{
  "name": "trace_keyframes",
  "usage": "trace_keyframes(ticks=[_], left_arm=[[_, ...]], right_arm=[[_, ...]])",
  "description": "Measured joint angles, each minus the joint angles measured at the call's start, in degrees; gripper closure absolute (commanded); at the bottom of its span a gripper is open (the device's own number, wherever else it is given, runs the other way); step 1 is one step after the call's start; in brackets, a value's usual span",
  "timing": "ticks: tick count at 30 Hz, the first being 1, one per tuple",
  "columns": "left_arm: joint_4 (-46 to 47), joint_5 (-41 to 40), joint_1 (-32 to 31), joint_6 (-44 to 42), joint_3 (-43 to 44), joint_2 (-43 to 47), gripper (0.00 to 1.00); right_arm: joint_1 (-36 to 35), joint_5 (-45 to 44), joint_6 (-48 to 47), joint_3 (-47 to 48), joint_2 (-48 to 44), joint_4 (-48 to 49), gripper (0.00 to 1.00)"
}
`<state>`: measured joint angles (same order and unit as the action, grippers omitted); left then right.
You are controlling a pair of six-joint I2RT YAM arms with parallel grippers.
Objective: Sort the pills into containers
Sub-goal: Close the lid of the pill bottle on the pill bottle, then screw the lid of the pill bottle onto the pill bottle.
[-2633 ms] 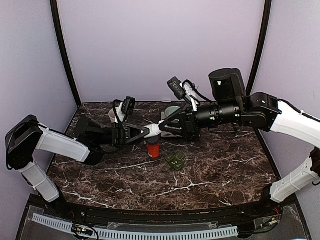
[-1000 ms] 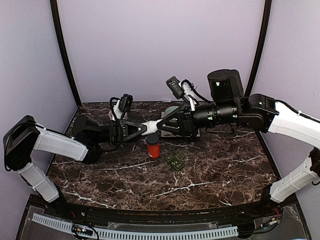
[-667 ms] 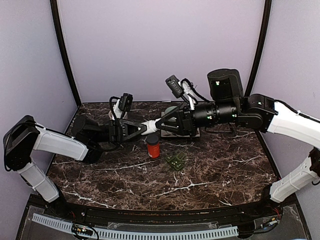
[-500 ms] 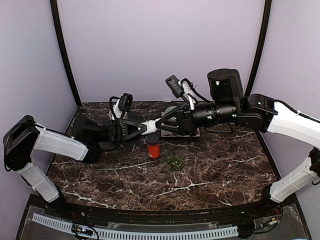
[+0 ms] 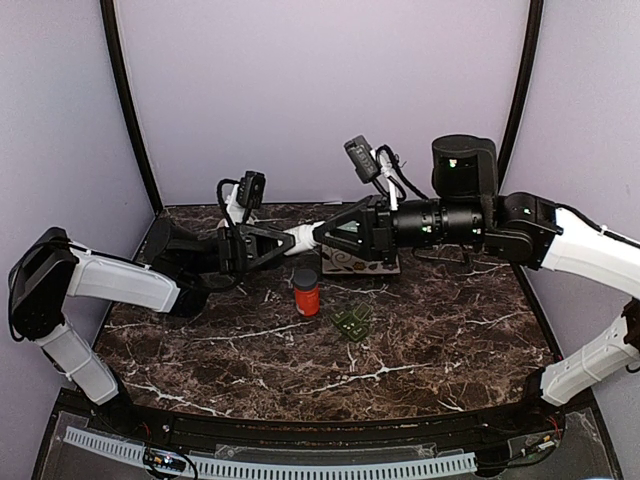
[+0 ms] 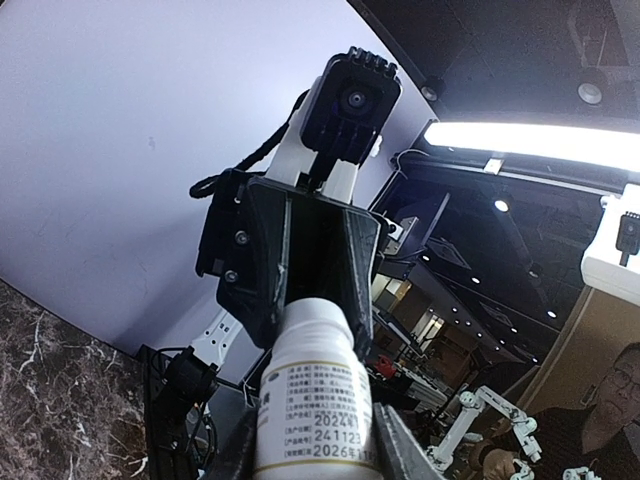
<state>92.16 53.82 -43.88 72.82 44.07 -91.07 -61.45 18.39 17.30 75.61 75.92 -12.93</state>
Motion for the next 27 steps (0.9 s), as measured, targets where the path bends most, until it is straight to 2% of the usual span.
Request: trace_keyframes(ticks=[11,16,27], left_arm=[[0.31,-0.28,-0.15,-0.39,1.75,-1.27,1.00],[-0.02,0.04,-0.15,-3.15,1.75,-0.98,1.00],[-11.21,5.77,-0.26,-13.31,1.86,3.08,1.00]], right_arm=[[-0.24,-2.32,-0.09,0.74,0.39,0.33,1.00],[-0.74,-3.28,-0.61,1.79,0.74,-1.05,1.00],[-1.75,-1.99,-2.25,4.59,1.40,-8.26,1.00]])
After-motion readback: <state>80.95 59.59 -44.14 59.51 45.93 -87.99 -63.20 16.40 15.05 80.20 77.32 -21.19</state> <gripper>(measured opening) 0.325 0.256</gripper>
